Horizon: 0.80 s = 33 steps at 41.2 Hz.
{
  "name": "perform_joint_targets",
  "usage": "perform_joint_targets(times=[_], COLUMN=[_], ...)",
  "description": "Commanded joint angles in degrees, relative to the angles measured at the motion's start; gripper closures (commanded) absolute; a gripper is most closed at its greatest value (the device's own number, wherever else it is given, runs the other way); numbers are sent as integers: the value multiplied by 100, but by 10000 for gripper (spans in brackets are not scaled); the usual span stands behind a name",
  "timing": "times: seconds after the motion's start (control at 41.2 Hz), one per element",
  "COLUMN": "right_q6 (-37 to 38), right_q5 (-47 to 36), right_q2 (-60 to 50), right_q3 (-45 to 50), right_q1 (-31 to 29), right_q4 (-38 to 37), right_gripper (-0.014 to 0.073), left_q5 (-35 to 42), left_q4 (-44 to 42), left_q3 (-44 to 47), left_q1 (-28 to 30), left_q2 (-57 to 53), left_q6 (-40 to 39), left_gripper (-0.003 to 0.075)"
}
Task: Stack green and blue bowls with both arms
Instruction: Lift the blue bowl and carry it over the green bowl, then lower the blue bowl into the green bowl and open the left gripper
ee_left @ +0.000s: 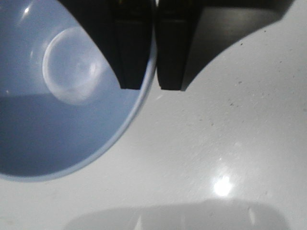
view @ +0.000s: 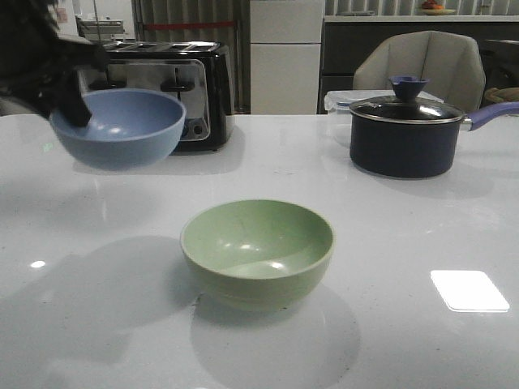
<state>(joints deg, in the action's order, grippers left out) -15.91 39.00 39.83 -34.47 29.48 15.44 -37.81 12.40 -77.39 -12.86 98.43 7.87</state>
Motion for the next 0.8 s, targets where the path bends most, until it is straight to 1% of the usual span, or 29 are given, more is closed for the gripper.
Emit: perform_joint_targets(times=[0.0,0.073,0.243,0.364,0.485,0.679,0.776], right_q6=[-63,-63,-63,-63,-63,-63,-63], right_q5=[-357,-357,-357,-357,-357,-357,-357], right_q2=[-34,-34,-34,-34,-34,-34,-34], right_q3=[-152,-152,-152,-152,-152,-152,-152], right_q1=[-1,-1,-1,-1,-1,-1,-1], right_q4=[31,31,31,31,31,31,31], right_gripper=[198,198,198,198,198,198,198], left_q5=[16,-98,-310,43,293,296,320], left_q4=[176,176,176,176,189,530,567], left_q3=[-193,-193,-163,63,204,216,216], left_q1=[-349,-645,-1350,-1753,-1922,-1971,-1971], left_q2=[-632,-775,-806,-806,-691,-228,-5], left_q6=[118,266,276,276,276,276,276], left_gripper=[627,627,627,627,627,627,627])
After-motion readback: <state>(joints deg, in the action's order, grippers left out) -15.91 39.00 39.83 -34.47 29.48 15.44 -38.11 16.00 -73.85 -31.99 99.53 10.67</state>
